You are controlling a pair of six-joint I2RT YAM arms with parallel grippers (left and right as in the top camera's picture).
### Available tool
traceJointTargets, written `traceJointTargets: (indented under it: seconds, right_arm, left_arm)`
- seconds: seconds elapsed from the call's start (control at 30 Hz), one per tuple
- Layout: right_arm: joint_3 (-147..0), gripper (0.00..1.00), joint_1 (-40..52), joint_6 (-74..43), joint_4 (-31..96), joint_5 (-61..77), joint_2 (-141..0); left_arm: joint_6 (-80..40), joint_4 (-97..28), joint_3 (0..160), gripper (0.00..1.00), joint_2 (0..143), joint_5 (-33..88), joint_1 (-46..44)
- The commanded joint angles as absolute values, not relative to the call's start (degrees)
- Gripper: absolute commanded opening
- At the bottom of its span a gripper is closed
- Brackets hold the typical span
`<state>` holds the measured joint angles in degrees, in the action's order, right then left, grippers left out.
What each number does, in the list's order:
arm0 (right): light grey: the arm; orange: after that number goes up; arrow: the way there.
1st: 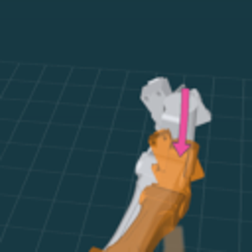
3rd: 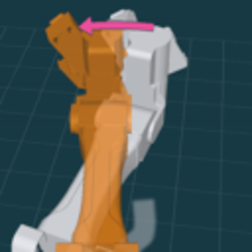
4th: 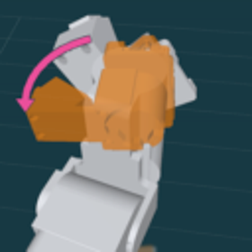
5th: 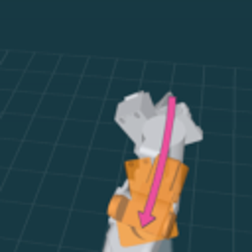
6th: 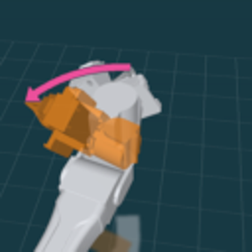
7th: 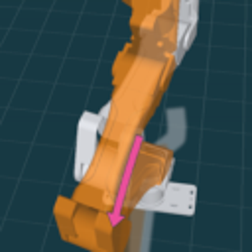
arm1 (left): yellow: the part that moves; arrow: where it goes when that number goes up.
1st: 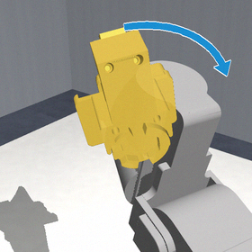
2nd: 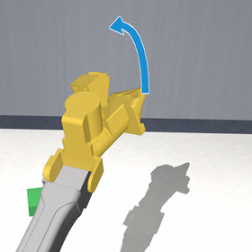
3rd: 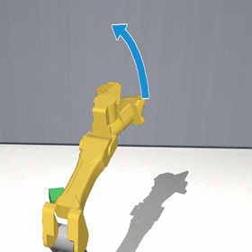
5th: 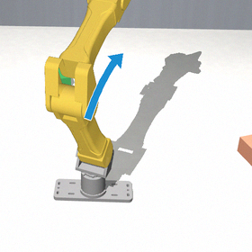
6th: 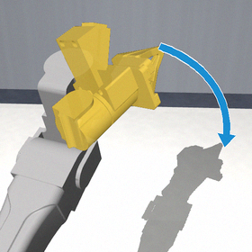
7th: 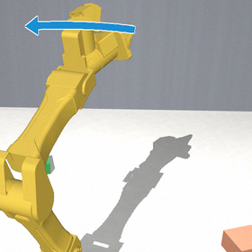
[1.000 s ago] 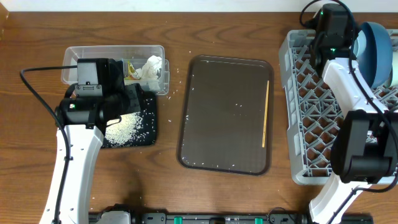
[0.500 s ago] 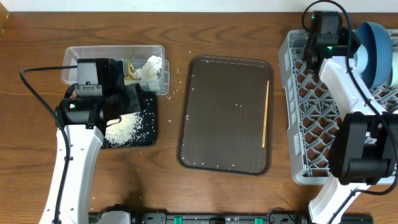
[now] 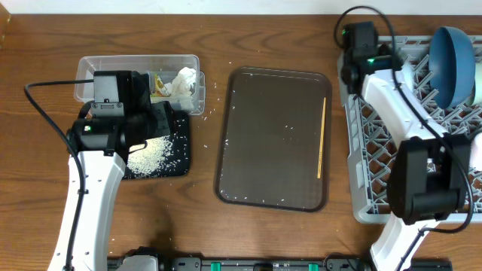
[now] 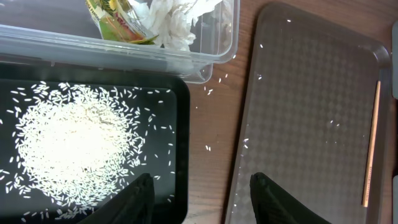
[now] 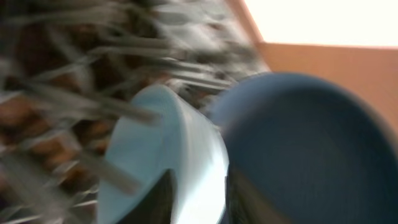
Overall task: Sort waste into correct bins and load items into the dishwasher rack
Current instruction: 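Move the right gripper to the wooden chopstick and grasp it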
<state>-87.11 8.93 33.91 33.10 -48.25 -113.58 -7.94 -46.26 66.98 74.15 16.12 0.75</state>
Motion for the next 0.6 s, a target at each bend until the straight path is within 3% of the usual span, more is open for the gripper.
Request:
traceJointTargets:
  seconds: [0.0, 0.3, 0.57]
  right_arm:
    - [-86.41, 0.38, 10.17, 28.69, 34.74, -44.23, -114.50]
    - [-86.43, 0.40, 10.11, 26.50, 35.53, -44.93, -113.78]
    - [-86.61, 0.53, 10.09, 20.69, 34.65, -33.10, -108.51]
  left_arm:
    - [-8.23, -46.48, 67.24, 0.52, 73.84, 15.77, 0.99]
    - [-8.23, -46.50, 67.24, 0.52, 73.84, 15.75, 1.02]
    - [-8.23, -46.50, 67.24, 0.52, 73.84, 15.75, 1.02]
